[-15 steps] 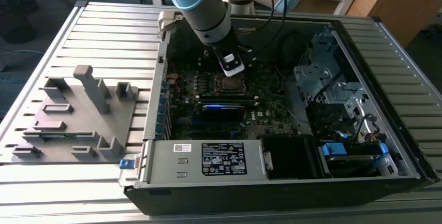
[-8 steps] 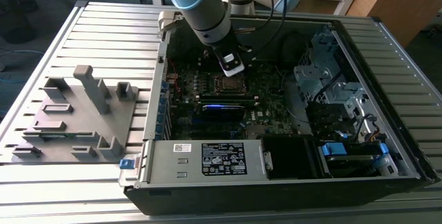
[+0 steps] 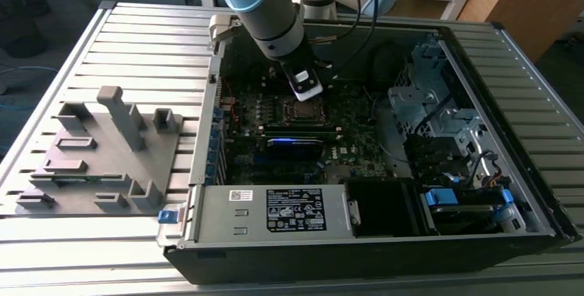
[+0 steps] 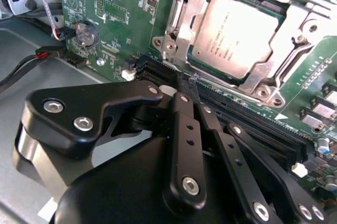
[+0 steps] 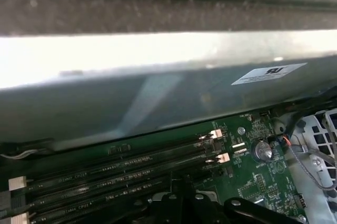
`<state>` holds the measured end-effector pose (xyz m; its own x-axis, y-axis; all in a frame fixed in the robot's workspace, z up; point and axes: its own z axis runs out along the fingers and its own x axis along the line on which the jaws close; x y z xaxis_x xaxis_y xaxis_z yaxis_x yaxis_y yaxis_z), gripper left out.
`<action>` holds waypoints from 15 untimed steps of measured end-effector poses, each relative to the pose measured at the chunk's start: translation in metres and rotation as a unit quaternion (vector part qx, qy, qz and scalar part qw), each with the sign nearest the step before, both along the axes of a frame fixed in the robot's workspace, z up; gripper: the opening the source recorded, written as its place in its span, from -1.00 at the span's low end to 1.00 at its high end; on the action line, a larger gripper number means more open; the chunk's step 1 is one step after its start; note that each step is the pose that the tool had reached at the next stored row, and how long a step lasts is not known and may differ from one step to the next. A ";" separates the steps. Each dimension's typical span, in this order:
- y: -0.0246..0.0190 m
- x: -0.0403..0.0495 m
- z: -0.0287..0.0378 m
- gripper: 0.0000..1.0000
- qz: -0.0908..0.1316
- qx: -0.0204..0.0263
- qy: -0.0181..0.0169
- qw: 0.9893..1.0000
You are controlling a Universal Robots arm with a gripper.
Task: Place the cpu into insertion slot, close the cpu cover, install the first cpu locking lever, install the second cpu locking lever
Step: 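Install the first cpu locking lever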
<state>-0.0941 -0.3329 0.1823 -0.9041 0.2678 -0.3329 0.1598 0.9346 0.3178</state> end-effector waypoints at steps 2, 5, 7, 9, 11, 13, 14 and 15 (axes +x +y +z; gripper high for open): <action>0.0000 -0.0004 -0.0005 -0.77 0.000 -0.003 -0.002 1.000; 0.0000 -0.0015 -0.0012 -0.77 0.000 -0.005 -0.005 1.000; 0.0000 -0.0022 -0.0015 -0.77 0.000 -0.006 -0.007 1.000; 0.0000 -0.0029 -0.0016 -0.77 0.000 -0.006 -0.007 1.000; 0.0000 -0.0037 -0.0016 -0.77 0.000 -0.006 -0.008 1.000; 0.0000 -0.0044 -0.0017 -0.77 0.000 -0.008 -0.009 1.000; 0.0000 -0.0047 -0.0018 -0.77 0.000 -0.009 -0.010 1.000; 0.0000 -0.0049 -0.0021 -0.77 0.000 -0.010 -0.010 1.000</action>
